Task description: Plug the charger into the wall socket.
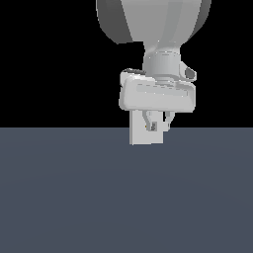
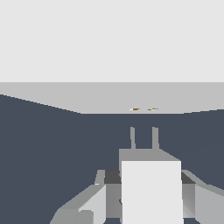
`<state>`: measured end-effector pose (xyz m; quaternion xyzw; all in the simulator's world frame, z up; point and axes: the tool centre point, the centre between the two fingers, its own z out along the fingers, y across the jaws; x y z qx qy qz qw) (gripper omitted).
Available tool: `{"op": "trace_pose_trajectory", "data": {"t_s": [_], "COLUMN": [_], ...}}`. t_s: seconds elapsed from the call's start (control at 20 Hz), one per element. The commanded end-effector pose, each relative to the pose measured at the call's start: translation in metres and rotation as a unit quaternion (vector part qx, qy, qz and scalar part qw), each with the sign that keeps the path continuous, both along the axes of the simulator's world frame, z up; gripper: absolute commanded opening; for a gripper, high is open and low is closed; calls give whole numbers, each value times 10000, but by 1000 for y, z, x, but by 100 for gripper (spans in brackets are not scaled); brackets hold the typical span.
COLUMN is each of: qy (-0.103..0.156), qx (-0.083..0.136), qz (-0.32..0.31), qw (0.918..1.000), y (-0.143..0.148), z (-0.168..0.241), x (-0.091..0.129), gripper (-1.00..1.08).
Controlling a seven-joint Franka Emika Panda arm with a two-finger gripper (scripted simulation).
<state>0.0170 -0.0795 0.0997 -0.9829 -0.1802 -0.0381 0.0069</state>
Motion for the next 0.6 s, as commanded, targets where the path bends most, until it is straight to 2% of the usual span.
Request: {"op": "trace_pose_trajectory", "data": {"t_s": [0.0, 0.25, 0.55], "qy": [-2, -2, -2], "qx": [-1, -1, 1], "qz": [2, 4, 6], "qw": [10000, 10000, 10000], "y": [4, 9, 10], "z": [0, 0, 0], "x": [9, 22, 26], "gripper": [-100, -100, -100]}}
